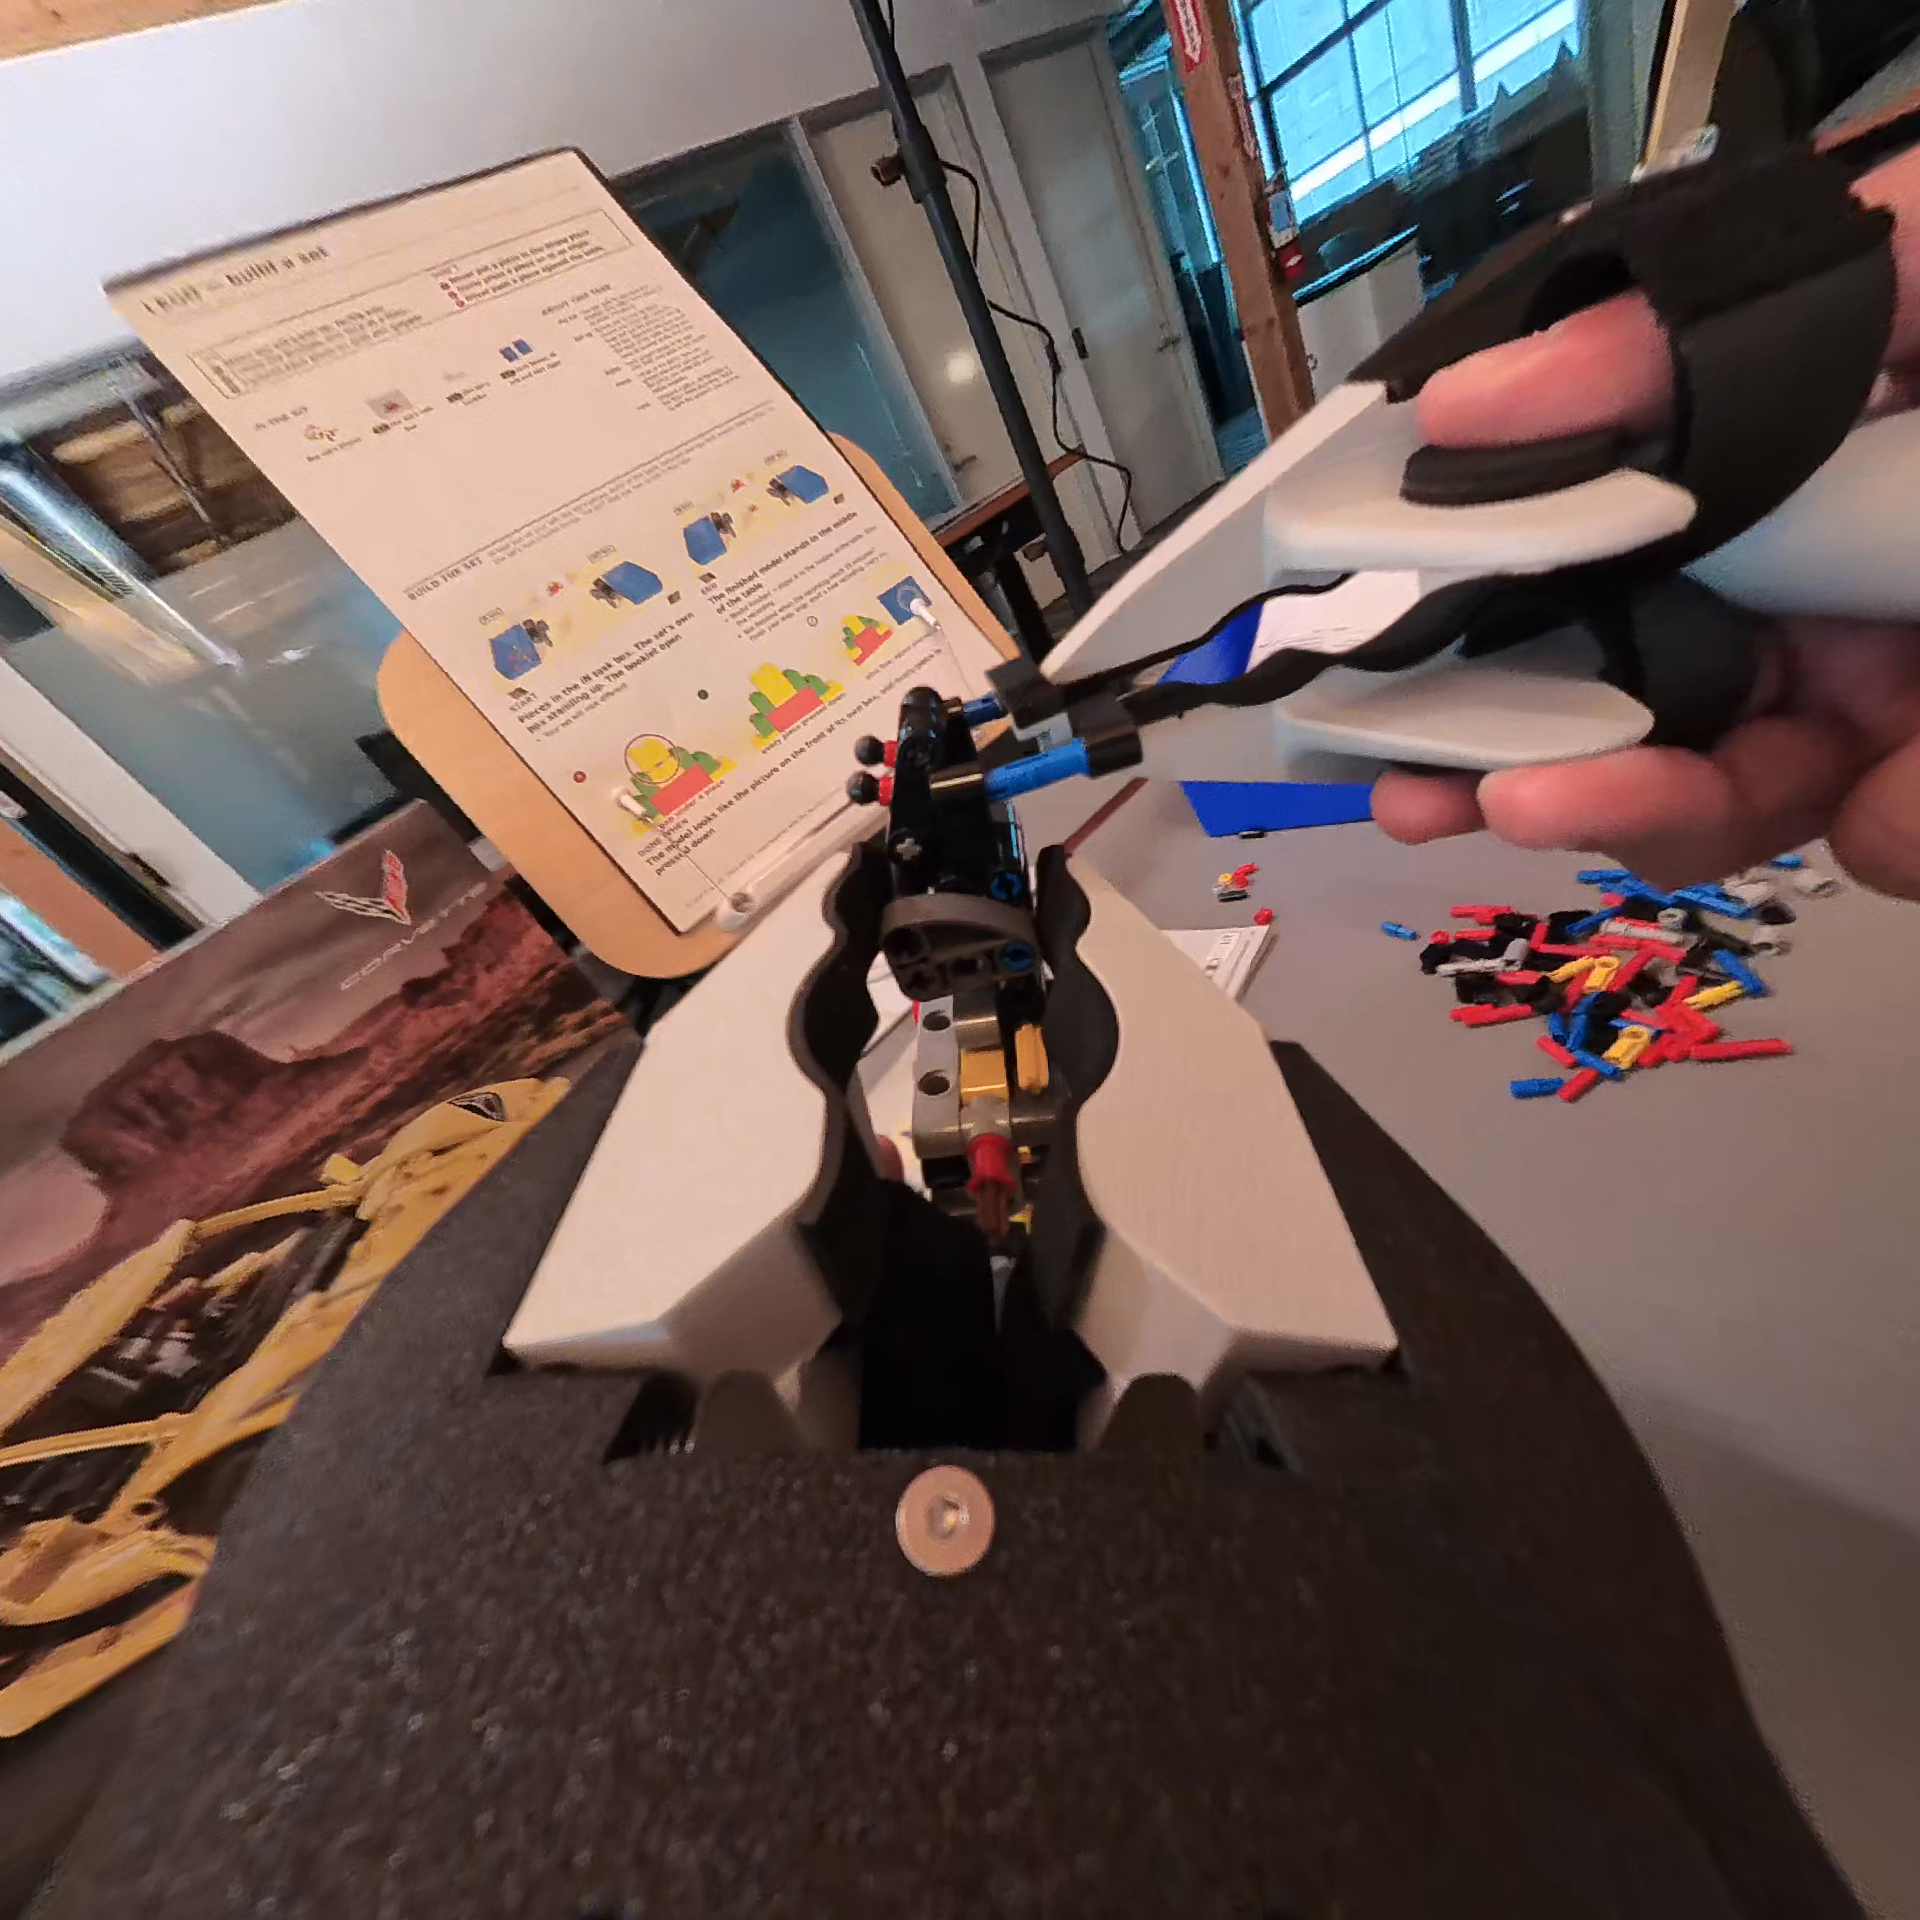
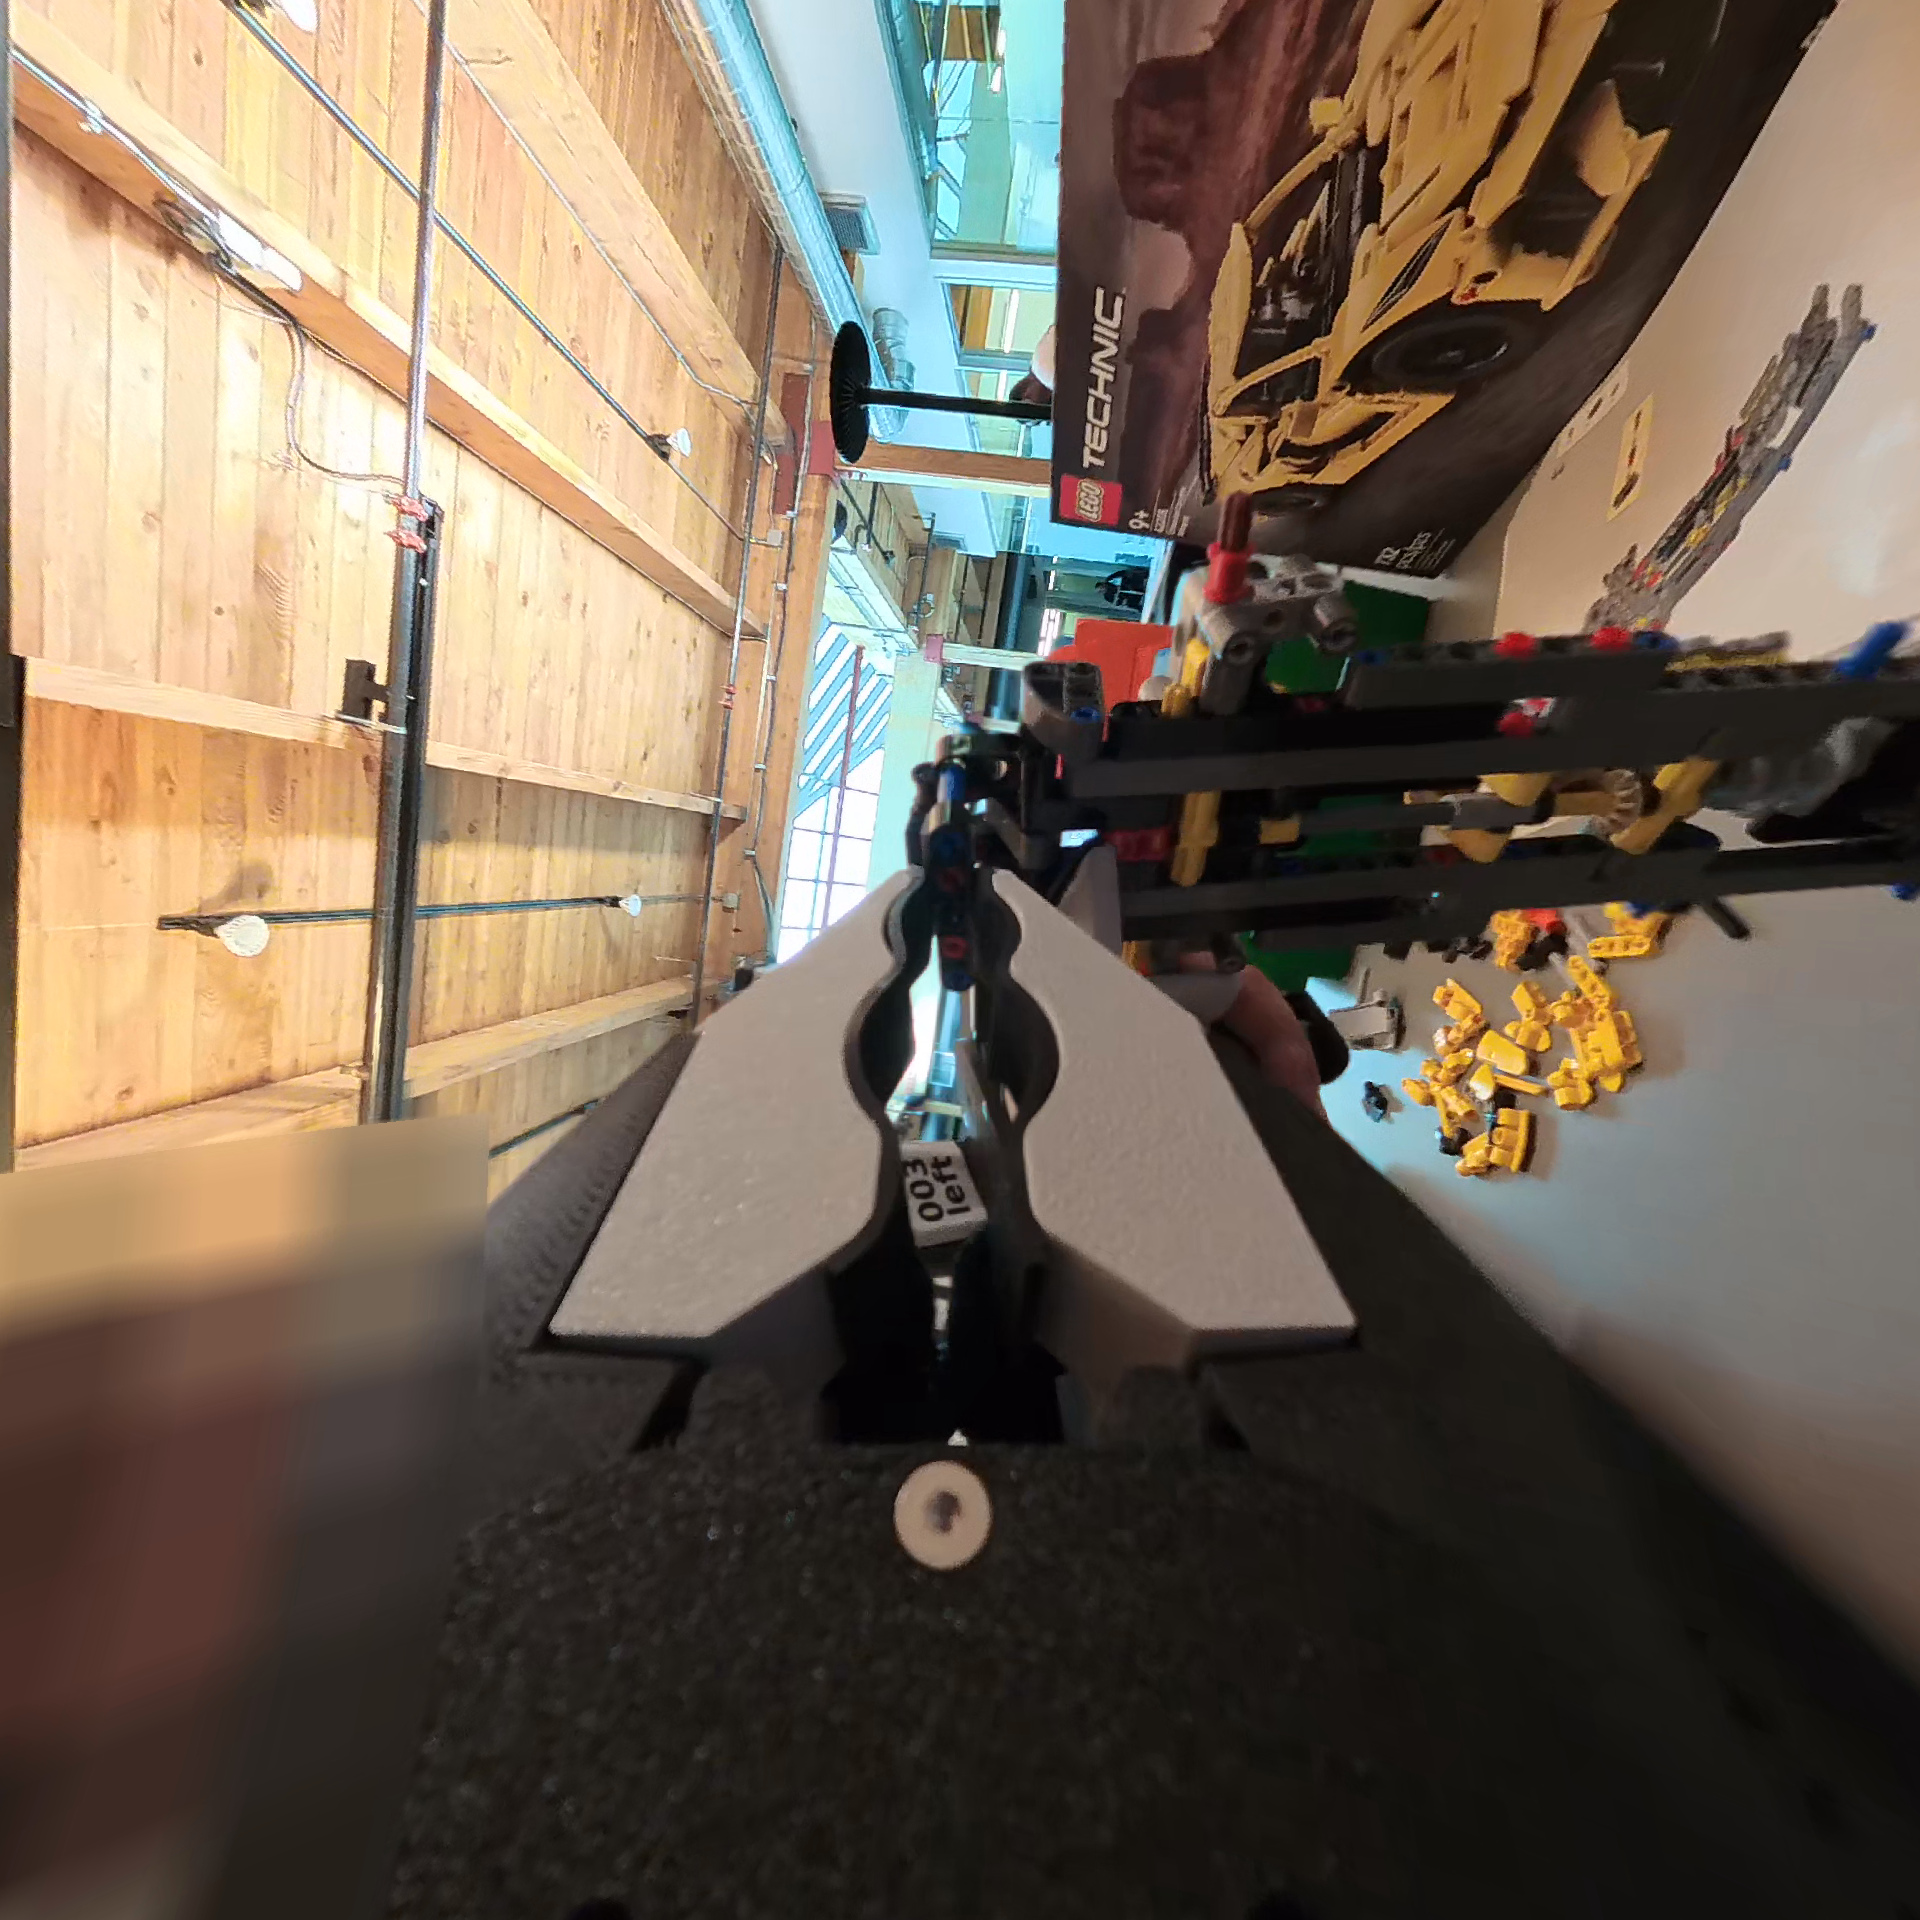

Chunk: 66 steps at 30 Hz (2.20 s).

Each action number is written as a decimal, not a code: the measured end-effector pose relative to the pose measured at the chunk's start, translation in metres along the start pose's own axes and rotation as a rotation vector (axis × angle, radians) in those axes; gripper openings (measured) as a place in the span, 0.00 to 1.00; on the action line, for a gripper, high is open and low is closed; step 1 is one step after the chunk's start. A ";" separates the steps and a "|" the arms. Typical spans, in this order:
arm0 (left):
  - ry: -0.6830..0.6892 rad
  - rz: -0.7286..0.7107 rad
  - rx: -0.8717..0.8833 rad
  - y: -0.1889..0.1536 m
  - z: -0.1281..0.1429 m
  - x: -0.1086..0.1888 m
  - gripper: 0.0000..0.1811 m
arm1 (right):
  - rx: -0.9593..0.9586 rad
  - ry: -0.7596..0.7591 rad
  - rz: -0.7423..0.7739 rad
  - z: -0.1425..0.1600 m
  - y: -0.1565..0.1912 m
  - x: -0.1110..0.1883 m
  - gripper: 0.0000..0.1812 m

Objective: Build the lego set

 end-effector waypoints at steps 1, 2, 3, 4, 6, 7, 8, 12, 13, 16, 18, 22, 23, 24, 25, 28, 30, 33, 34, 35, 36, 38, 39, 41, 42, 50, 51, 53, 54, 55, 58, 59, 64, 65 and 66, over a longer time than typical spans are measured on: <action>-0.011 -0.019 -0.037 -0.001 0.000 0.001 0.15 | 0.003 0.003 0.004 0.000 0.000 0.000 0.03; -0.019 -0.040 -0.081 -0.002 0.000 0.001 0.15 | 0.020 0.010 0.012 0.000 0.001 0.001 0.03; -0.022 -0.049 -0.112 -0.003 0.000 0.002 0.15 | 0.053 0.015 0.028 0.000 0.002 0.002 0.03; -0.029 -0.045 -0.111 -0.003 0.000 0.002 0.15 | 0.059 0.021 0.030 -0.001 0.003 0.003 0.03; -0.048 -0.003 -0.023 -0.001 -0.002 0.003 0.15 | 0.041 0.059 -0.020 0.000 0.003 0.002 0.03; -0.045 0.019 0.025 0.000 -0.003 0.003 0.15 | 0.064 0.064 -0.042 -0.001 0.003 0.002 0.03; -0.041 0.032 0.053 -0.001 -0.004 0.002 0.15 | 0.077 0.056 -0.050 -0.001 0.002 0.003 0.03; -0.049 0.028 0.095 0.001 -0.004 0.001 0.15 | 0.118 0.036 -0.077 0.001 0.001 0.002 0.03; -0.054 0.030 0.107 0.001 -0.004 0.001 0.15 | 0.109 0.037 -0.086 0.000 0.001 0.001 0.03; -0.056 0.025 0.092 0.002 -0.003 0.002 0.15 | 0.107 0.041 -0.080 0.000 0.000 0.000 0.03; -0.050 0.019 0.079 0.001 -0.001 0.002 0.15 | 0.116 0.052 -0.058 -0.001 -0.001 0.001 0.03; -0.056 0.004 0.090 -0.001 0.000 0.004 0.15 | 0.238 0.083 -0.008 -0.001 0.003 0.000 0.03; -0.064 0.002 0.091 -0.001 0.000 0.004 0.15 | 0.240 0.094 -0.009 -0.001 0.004 0.000 0.03; -0.071 0.002 0.095 -0.001 -0.001 0.005 0.15 | 0.207 0.102 -0.024 -0.001 0.004 0.000 0.03; -0.078 0.002 0.096 -0.001 -0.002 0.005 0.15 | 0.155 0.108 -0.055 -0.001 0.002 -0.001 0.03; -0.079 -0.005 0.080 -0.002 -0.003 0.006 0.15 | -0.007 0.102 -0.126 -0.002 -0.004 -0.001 0.04; -0.071 -0.006 0.080 -0.004 -0.002 0.005 0.15 | 0.013 0.091 -0.110 -0.002 -0.005 0.001 0.04; -0.058 -0.009 0.078 -0.004 -0.001 0.002 0.15 | 0.086 0.069 -0.067 -0.003 -0.003 0.001 0.03; -0.058 -0.024 0.057 -0.004 -0.001 0.003 0.15 | 0.066 0.065 -0.067 -0.003 -0.003 0.000 0.03; -0.053 -0.046 0.020 -0.004 -0.001 0.002 0.15 | 0.067 0.055 -0.058 -0.003 -0.003 0.001 0.03; -0.054 -0.066 -0.025 -0.004 0.000 0.002 0.15 | 0.076 0.047 -0.048 -0.003 -0.003 0.001 0.03; -0.055 -0.108 -0.106 -0.005 0.001 0.002 0.15 | 0.065 0.031 -0.038 -0.003 -0.004 0.002 0.03; -0.046 -0.121 -0.121 -0.006 0.001 0.002 0.15 | 0.065 0.018 -0.048 -0.003 -0.004 0.001 0.03; -0.036 -0.089 -0.071 -0.008 0.001 0.001 0.15 | 0.038 0.022 -0.094 -0.002 -0.004 0.000 0.05; -0.030 -0.065 -0.034 -0.009 0.002 0.001 0.15 | 0.029 0.029 -0.111 -0.001 -0.003 -0.001 0.05; 0.024 0.076 0.275 -0.004 0.003 -0.001 0.15 | 0.098 -0.008 -0.122 0.001 -0.006 -0.005 0.05; 0.032 0.083 0.296 -0.003 0.003 -0.001 0.15 | 0.114 -0.009 -0.113 0.001 -0.006 -0.006 0.05; 0.031 0.075 0.273 -0.001 0.003 -0.001 0.15 | 0.170 -0.013 -0.080 0.001 -0.004 -0.008 0.05; 0.028 0.068 0.255 -0.001 0.004 -0.001 0.15 | 0.192 -0.013 -0.072 0.001 -0.003 -0.010 0.05; 0.025 0.070 0.240 -0.001 0.004 -0.001 0.16 | 0.196 -0.019 -0.074 0.001 -0.003 -0.011 0.05; 0.023 0.096 0.224 -0.001 0.004 -0.001 0.21 | 0.185 -0.044 -0.098 0.002 -0.006 -0.012 0.05; 0.022 0.114 0.243 -0.001 0.004 -0.001 0.23 | 0.184 -0.052 -0.106 0.002 -0.007 -0.012 0.05; 0.030 0.143 0.280 -0.001 0.001 0.000 0.34 | 0.244 -0.076 -0.108 0.004 -0.009 -0.016 0.05; 0.023 0.139 0.291 0.000 0.000 0.001 0.33 | 0.268 -0.083 -0.101 0.003 -0.008 -0.017 0.04; 0.013 0.129 0.305 0.003 -0.001 0.003 0.29 | 0.284 -0.082 -0.092 0.002 -0.008 -0.017 0.04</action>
Point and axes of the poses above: each gripper's, where its closed fingertips meet, x back along the fingers, z out of its underside, y = z × x across the jaws, the point moved 8 cm from there along x, back along the fingers, and after that the axes turned 9 degrees about -z, right-handed, at the moved point
